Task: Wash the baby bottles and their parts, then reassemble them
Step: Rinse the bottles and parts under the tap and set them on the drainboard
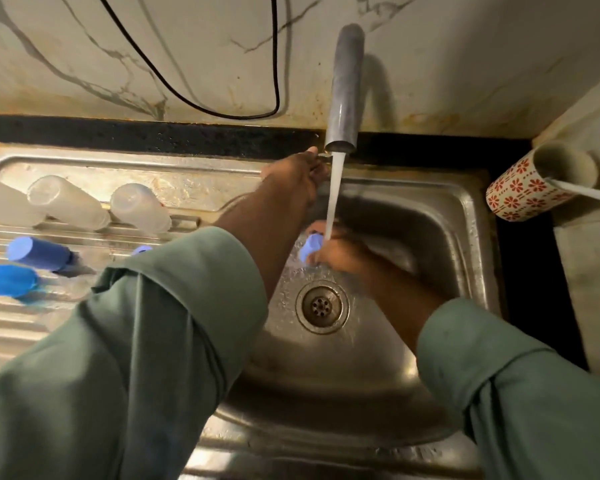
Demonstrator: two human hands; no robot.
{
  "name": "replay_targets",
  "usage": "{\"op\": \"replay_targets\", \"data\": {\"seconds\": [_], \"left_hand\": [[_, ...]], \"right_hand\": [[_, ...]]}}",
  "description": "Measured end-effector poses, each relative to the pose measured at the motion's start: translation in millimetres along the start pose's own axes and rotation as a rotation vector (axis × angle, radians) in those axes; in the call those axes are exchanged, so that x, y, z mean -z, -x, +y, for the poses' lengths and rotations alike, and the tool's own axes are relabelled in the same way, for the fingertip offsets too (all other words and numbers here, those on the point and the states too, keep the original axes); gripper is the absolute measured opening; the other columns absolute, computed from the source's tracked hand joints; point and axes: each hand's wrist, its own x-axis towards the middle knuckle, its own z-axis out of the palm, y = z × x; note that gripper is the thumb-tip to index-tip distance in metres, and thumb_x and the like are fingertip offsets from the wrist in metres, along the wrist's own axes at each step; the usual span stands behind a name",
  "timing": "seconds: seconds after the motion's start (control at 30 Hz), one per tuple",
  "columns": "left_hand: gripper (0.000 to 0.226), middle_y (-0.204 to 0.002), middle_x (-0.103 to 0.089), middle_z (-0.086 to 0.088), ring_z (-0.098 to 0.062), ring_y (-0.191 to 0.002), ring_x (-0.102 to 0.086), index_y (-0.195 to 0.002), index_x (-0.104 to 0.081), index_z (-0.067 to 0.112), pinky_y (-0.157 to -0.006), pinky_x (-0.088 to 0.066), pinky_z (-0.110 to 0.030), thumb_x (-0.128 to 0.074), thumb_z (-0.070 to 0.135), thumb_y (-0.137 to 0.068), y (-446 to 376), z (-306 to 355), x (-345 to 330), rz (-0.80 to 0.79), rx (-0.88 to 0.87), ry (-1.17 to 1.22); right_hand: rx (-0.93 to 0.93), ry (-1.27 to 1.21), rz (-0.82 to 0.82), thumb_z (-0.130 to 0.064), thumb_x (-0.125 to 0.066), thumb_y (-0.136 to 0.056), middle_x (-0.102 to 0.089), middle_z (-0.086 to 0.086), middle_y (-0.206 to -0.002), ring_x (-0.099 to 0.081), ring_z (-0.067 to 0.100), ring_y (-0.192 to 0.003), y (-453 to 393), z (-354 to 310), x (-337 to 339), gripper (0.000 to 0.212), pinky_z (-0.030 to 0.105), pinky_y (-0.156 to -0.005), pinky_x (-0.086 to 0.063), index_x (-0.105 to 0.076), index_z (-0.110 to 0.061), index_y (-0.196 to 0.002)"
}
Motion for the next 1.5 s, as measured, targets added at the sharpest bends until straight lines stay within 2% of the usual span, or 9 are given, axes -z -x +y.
{"op": "replay_targets", "data": {"seconds": [0.1, 0.27, 0.5, 0.7, 0.8, 0.93, 1.07, 1.2, 1.5], "left_hand": [[0.012, -0.062, -0.064, -0.015, -0.022, -0.055, -0.063, -0.084, -0.06, -0.006, -0.062, -0.059, -0.031, -0.055, -0.008, -0.095, 10.3, 6.3, -3.5, 0.006, -0.049, 0.025], [0.02, -0.092, -0.069, -0.019, -0.034, -0.088, -0.068, -0.082, -0.06, 0.005, -0.094, -0.057, -0.05, -0.05, -0.005, -0.097, 29.1, 9.0, -15.0, -0.133, -0.234, -0.351], [0.018, -0.095, -0.06, -0.006, -0.018, -0.092, -0.055, -0.103, -0.071, 0.001, -0.076, -0.049, -0.031, -0.055, 0.002, -0.096, 39.4, 11.4, 31.2, -0.228, -0.631, -1.357], [0.052, -0.143, -0.055, -0.009, -0.028, -0.131, -0.052, -0.145, -0.051, 0.02, -0.107, -0.042, -0.037, -0.065, 0.021, -0.095, 43.6, -62.8, 118.8, -0.283, -0.456, -1.926], [0.069, -0.151, -0.049, -0.004, -0.026, -0.136, -0.048, -0.151, -0.042, 0.023, -0.11, -0.041, -0.038, -0.073, 0.026, -0.089, 42.8, -80.3, 149.4, -0.273, -0.413, -1.918], [0.074, -0.148, -0.05, -0.005, -0.028, -0.134, -0.049, -0.15, -0.042, 0.021, -0.106, -0.044, -0.04, -0.078, 0.029, -0.085, 54.6, -82.5, 167.8, -0.202, -0.438, -1.91], [0.073, -0.149, -0.047, -0.01, -0.03, -0.138, -0.043, -0.148, -0.045, 0.016, -0.111, -0.041, -0.043, -0.078, 0.028, -0.085, 60.3, -68.6, 188.8, -0.19, -0.502, -1.896], [0.069, -0.147, -0.048, -0.013, -0.031, -0.137, -0.045, -0.146, -0.047, 0.012, -0.111, -0.04, -0.041, -0.077, 0.028, -0.086, 79.5, -44.9, 209.0, -0.196, -0.553, -1.888], [0.055, -0.147, -0.051, -0.011, -0.033, -0.131, -0.051, -0.143, -0.054, 0.013, -0.102, -0.044, -0.041, -0.069, 0.016, -0.09, 124.9, 47.4, 314.8, -0.203, -0.833, -1.603]], "right_hand": [[0.3, 0.171, 0.115, -0.007, -0.064, -0.088, -0.044, 0.026, -0.135, -0.048, 0.039, -0.12, 11.4, 3.7, 6.1, 0.041, 0.038, -0.103, -0.042, -0.056, -0.001, -0.127], [0.478, 0.119, 0.305, 0.002, -0.072, -0.078, -0.053, 0.019, -0.126, -0.05, 0.03, -0.118, 35.6, 7.5, 15.2, 0.048, 0.013, -0.097, -0.029, -0.061, -0.003, -0.125], [0.435, -0.072, 0.674, -0.003, -0.08, -0.068, -0.063, 0.01, -0.119, -0.059, 0.022, -0.108, 72.8, -10.2, 45.6, 0.054, 0.02, -0.093, -0.041, -0.066, -0.008, -0.12], [0.165, 0.119, 0.378, -0.006, -0.076, -0.073, -0.062, 0.013, -0.116, -0.057, 0.027, -0.112, 94.7, 6.9, 13.4, 0.044, 0.024, -0.09, -0.043, -0.067, -0.007, -0.116], [0.322, 0.054, 0.77, -0.007, -0.078, -0.074, -0.06, 0.01, -0.123, -0.056, 0.021, -0.111, 106.5, -6.6, 18.2, 0.053, 0.021, -0.092, -0.04, -0.062, -0.009, -0.124], [0.048, 0.292, 0.277, -0.005, -0.072, -0.073, -0.068, 0.014, -0.104, -0.065, 0.028, -0.101, 122.4, -23.9, -9.6, 0.026, 0.026, -0.079, -0.051, -0.073, -0.006, -0.099], [0.208, 0.199, 0.711, -0.008, -0.075, -0.074, -0.059, 0.014, -0.108, -0.056, 0.024, -0.1, 115.6, -39.5, -7.9, 0.034, 0.025, -0.076, -0.038, -0.065, -0.008, -0.106], [0.082, 0.478, 0.397, -0.011, -0.067, -0.08, -0.065, 0.011, -0.11, -0.062, 0.027, -0.099, 130.6, -49.2, -42.4, 0.017, 0.026, -0.076, -0.048, -0.069, -0.014, -0.098], [0.232, 0.281, 0.611, -0.003, -0.076, -0.072, -0.061, 0.019, -0.113, -0.057, 0.032, -0.104, 135.5, -152.9, -74.1, 0.036, 0.032, -0.091, -0.044, -0.069, -0.004, -0.108]]}}
